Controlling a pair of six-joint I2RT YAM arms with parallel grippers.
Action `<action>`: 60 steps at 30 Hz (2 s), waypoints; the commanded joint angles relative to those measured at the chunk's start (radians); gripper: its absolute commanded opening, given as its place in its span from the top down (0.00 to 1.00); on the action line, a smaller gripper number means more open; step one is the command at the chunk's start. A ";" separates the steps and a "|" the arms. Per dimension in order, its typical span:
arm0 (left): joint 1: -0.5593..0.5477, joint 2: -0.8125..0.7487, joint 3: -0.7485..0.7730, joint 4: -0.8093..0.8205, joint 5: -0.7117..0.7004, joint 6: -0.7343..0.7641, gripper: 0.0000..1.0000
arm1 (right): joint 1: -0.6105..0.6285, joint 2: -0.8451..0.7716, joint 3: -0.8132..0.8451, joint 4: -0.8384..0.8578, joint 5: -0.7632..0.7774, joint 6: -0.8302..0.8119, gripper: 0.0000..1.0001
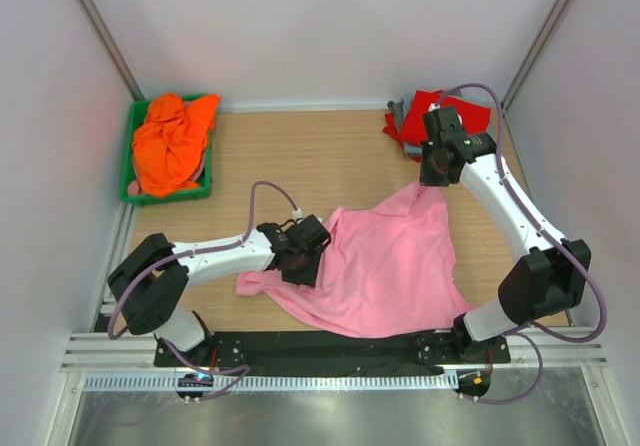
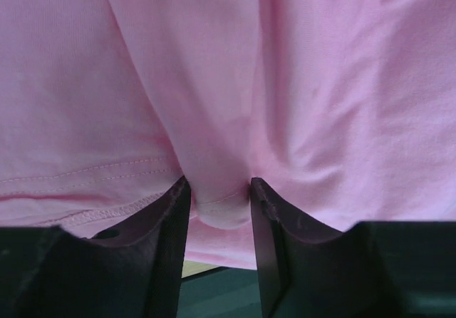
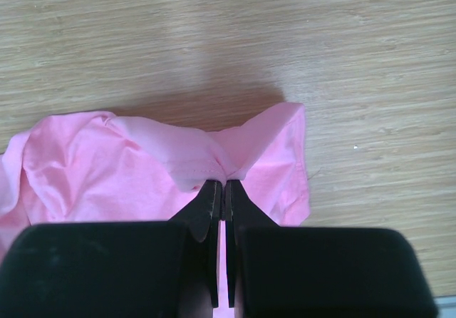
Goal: Fold and stack the t-shirts
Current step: Flatten the tshirt out
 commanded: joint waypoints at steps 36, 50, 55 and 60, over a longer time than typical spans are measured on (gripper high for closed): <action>0.051 -0.911 0.850 -0.386 0.003 0.652 1.00 | -0.003 -1.143 0.381 0.342 -0.101 -0.177 0.99; 0.159 -0.821 0.930 -0.231 0.079 0.854 1.00 | 0.000 -0.818 0.530 0.441 -0.034 -0.317 0.99; 0.157 -0.640 0.852 -0.188 -0.161 0.954 1.00 | 0.011 -0.428 0.616 0.319 0.063 -0.315 0.99; 0.351 -0.412 0.648 -0.126 -0.066 0.890 1.00 | 0.010 -0.062 0.545 0.201 0.101 -0.247 0.99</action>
